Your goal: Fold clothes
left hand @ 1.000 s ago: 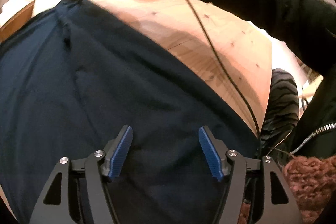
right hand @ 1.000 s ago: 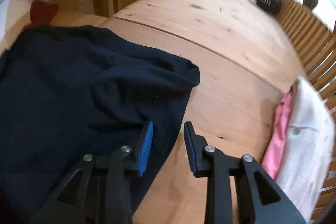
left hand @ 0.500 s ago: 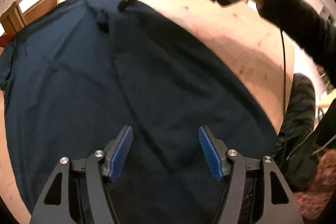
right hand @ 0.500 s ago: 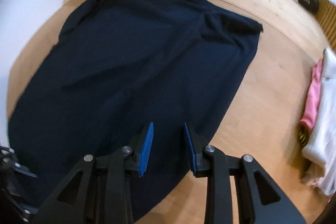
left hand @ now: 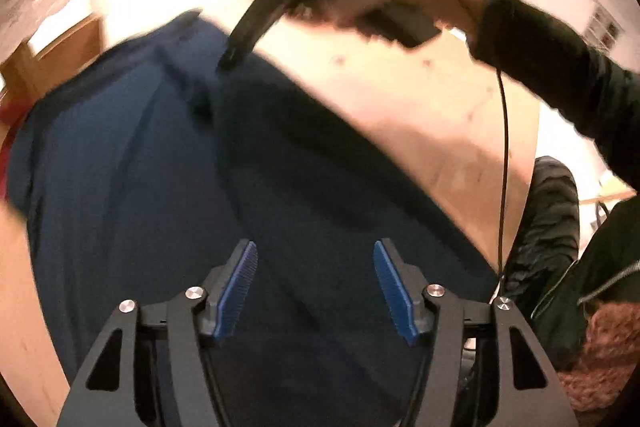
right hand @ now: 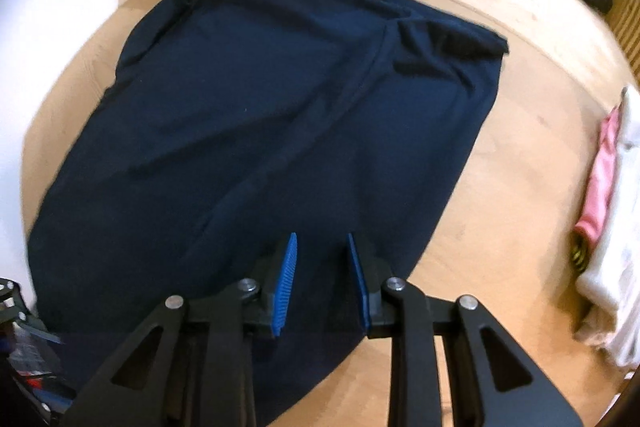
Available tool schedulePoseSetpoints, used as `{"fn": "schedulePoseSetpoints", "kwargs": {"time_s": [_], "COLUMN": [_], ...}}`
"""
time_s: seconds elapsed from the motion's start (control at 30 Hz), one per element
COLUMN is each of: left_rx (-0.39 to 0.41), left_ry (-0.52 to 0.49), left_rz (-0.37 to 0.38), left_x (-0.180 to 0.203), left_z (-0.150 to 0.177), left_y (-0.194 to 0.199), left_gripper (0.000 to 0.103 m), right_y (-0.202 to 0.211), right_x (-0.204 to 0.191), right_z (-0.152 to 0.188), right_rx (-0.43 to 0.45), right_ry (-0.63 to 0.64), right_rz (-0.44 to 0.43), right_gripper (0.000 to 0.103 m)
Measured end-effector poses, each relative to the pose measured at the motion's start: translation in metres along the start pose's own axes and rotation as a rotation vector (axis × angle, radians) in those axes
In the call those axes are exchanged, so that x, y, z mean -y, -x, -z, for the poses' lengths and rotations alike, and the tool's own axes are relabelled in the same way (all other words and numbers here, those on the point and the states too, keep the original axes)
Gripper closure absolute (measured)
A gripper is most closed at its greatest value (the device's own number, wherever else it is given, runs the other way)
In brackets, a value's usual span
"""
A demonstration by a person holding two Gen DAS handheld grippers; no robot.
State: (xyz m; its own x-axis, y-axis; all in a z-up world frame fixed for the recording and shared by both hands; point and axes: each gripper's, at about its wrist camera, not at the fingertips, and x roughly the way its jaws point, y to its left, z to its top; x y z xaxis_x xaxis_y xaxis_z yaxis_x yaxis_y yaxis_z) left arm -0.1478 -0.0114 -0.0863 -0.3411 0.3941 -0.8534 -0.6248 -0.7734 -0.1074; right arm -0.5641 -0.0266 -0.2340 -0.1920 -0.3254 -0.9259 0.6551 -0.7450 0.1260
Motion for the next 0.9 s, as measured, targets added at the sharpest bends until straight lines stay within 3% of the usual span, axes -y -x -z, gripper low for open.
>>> {"fn": "schedulePoseSetpoints", "kwargs": {"time_s": [0.1,0.23,0.5,0.6,0.8,0.9], "left_rx": [-0.034,-0.084,-0.196,-0.194,-0.121,-0.057], "left_ry": [-0.1,-0.094,-0.019,-0.003,0.054,0.059], "left_rz": [-0.013,0.047,0.014,0.002,-0.066,0.003], "left_x": [-0.009,-0.029,-0.052,-0.057,-0.083,-0.082], "left_z": [-0.032,-0.055,-0.036,-0.027,-0.048,-0.06], "left_y": [-0.02,-0.049,-0.071,-0.061,-0.059,-0.061], "left_gripper": [0.067,0.068,0.067,0.067,0.065,0.061], "right_y": [-0.005,-0.004,-0.019,-0.022,-0.025,-0.025], "right_x": [-0.005,-0.015,-0.034,-0.035,-0.042,-0.044], "right_z": [0.003,0.004,0.01,0.014,0.007,-0.003], "right_rx": [-0.007,-0.01,-0.021,-0.016,-0.018,-0.02], "right_ry": [0.002,0.036,0.114,0.108,0.1,0.096], "right_rz": [0.009,0.033,0.097,0.093,0.111,0.101], "right_gripper": [0.077,0.077,0.077,0.076,0.076,0.076]}}
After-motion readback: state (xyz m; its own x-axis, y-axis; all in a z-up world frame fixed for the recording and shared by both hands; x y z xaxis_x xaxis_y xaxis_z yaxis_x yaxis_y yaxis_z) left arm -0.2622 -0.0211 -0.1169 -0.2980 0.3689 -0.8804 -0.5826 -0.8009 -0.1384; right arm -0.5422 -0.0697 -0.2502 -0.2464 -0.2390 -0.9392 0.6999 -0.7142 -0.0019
